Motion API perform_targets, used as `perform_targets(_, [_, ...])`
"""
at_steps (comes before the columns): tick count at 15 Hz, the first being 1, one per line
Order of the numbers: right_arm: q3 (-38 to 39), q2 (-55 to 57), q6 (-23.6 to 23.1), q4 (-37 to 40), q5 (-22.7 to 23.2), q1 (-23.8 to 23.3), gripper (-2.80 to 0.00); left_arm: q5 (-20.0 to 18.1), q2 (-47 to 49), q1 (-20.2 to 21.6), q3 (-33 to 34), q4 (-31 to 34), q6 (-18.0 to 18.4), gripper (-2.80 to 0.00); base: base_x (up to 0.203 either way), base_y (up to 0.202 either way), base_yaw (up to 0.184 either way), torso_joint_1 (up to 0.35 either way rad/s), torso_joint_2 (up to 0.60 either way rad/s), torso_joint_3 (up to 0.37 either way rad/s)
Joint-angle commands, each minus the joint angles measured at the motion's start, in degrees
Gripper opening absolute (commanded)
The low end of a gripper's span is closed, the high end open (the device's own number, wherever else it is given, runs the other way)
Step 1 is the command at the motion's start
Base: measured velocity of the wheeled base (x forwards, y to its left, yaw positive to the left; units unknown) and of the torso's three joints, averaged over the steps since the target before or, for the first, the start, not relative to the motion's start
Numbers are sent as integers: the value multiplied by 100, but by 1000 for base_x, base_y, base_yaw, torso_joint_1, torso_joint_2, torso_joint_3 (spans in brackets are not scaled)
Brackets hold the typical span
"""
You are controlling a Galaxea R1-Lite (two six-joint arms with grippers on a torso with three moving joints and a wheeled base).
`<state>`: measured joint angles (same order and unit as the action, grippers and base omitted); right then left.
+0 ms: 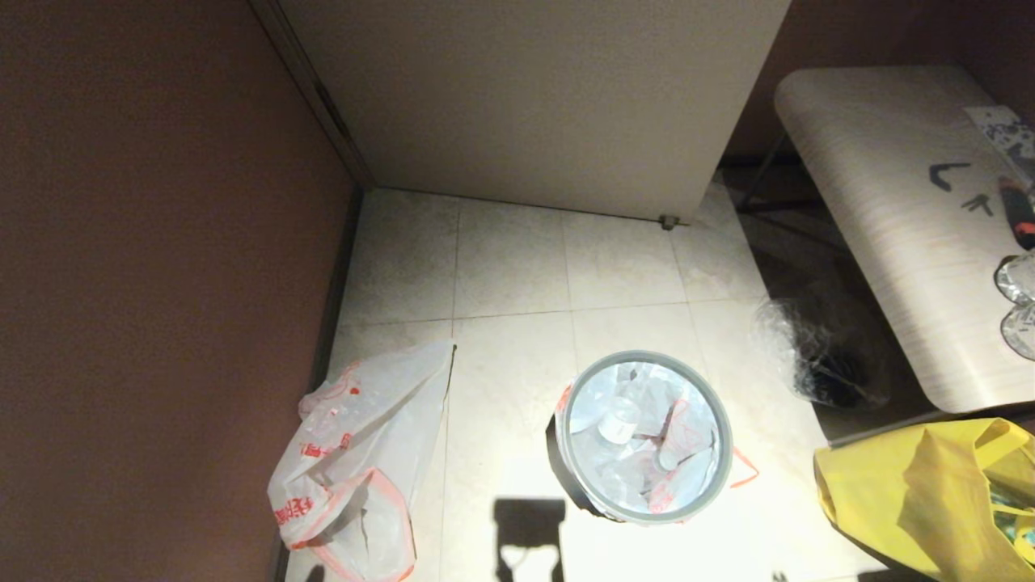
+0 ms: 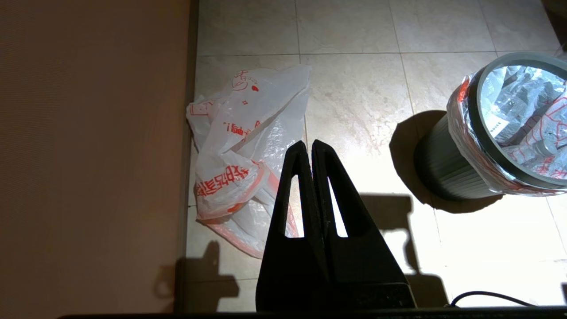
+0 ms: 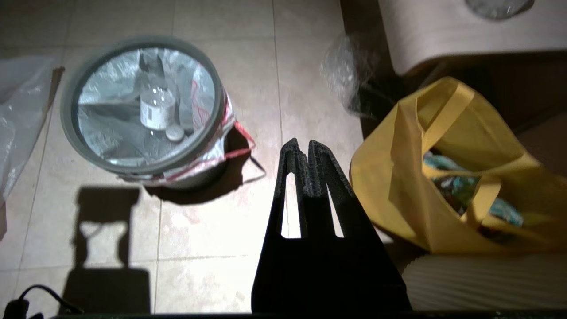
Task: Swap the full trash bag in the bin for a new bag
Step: Place the trash can ring on the floor
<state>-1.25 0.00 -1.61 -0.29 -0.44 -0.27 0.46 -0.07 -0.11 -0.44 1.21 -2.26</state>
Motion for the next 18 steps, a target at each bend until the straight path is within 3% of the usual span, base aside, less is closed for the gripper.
perform_targets(1, [-282, 61, -61, -1, 13, -7, -280, 5, 7, 2, 0, 2, -3, -280, 0, 0, 0, 0, 0, 0])
perform_targets(6, [-1342, 1229, -320, -18, -4, -12, -280, 4, 7, -4, 0, 2, -3, -280, 0, 0, 0, 0, 0, 0])
perform_targets(13, [-3071, 4328, -511, -70, -69, 19, -280, 3, 7, -5, 0, 2, -3, -280, 0, 0, 0, 0, 0, 0])
perform_targets(18, [-4273, 6669, -501, -175, -656, 729, -280, -2, 7, 1, 0, 2, -3, -280, 0, 0, 0, 0, 0, 0])
